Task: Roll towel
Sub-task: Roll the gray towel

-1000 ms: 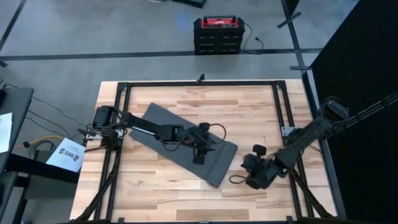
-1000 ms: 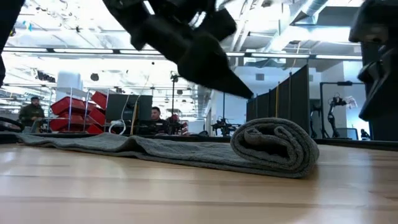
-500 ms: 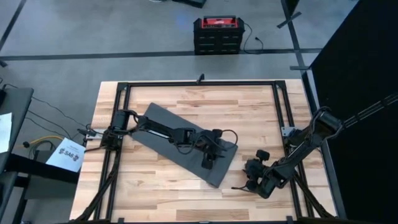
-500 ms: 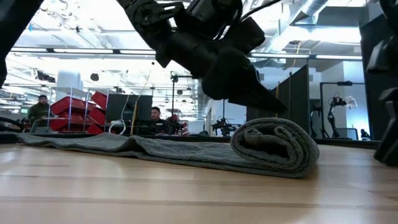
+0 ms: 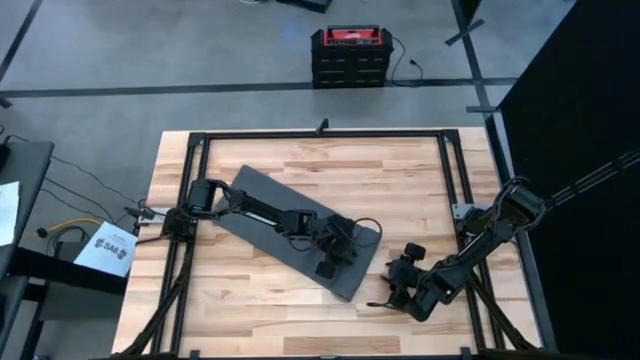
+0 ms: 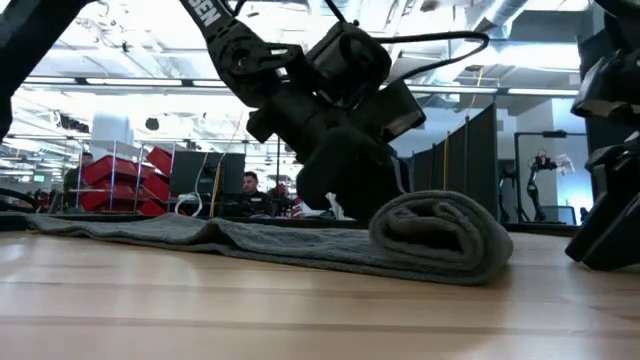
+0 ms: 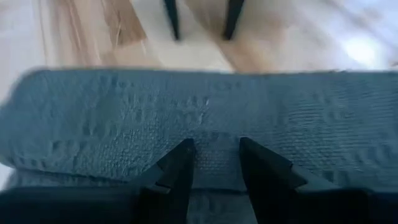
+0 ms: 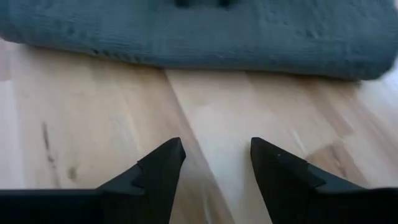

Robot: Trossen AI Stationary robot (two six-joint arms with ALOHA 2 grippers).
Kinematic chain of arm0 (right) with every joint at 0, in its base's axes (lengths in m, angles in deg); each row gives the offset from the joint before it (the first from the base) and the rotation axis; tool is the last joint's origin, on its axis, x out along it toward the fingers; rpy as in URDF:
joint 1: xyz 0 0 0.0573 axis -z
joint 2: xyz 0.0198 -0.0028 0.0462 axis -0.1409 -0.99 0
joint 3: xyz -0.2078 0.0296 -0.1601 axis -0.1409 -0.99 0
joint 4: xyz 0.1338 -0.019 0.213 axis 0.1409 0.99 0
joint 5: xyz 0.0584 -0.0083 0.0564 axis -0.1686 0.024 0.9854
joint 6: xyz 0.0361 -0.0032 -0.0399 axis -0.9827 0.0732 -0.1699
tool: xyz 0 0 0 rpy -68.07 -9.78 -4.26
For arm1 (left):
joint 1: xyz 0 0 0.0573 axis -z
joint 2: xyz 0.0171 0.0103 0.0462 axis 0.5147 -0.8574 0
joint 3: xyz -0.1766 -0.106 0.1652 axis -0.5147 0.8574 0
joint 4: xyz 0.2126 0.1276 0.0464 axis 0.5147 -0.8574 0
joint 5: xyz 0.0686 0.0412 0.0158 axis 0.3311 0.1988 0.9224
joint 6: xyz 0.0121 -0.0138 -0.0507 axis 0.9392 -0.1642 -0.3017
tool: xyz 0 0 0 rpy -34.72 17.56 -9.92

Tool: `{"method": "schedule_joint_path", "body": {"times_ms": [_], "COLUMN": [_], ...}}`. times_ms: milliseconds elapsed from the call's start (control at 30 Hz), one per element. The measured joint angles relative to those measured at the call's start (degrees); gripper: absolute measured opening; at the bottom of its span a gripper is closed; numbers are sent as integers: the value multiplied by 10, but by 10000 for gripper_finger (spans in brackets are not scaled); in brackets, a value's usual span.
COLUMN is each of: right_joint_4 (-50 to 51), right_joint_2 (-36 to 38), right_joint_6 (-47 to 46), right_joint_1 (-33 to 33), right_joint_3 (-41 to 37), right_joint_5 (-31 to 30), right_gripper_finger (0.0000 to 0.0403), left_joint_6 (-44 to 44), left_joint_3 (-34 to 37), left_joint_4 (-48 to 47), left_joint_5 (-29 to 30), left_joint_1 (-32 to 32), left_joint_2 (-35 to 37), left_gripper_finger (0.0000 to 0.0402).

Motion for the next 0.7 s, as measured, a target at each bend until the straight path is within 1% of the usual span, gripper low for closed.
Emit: {"method": "schedule_joint_path", "body": {"times_ms": [233,300,400,567,700], "right_joint_4": [-25,-47,-85,-94,-115], "right_joint_2": [-16,-28,-41,-37,-37], "right_joint_6": [31,38,72,99,133], "right_joint_1": [33,45,57,82,96], "right_joint_3": [2,2,2,2,1], "right_joint_5": [8,6,-2,15,18], "right_gripper_finger": [184,185,185,186,186], "left_joint_6": [-4,-4,-3,-3,-3], "left_joint_3": [-3,-3,-3,-2,-2], "left_joint_4": [9,8,7,5,5], "left_joint_5": [-5,-5,-4,-7,-9], "left_joint_1": [-8,-9,-9,-9,-9], "left_joint_2": [-18,-18,-19,-19,-20], "left_gripper_finger": [118,118,118,118,118]}}
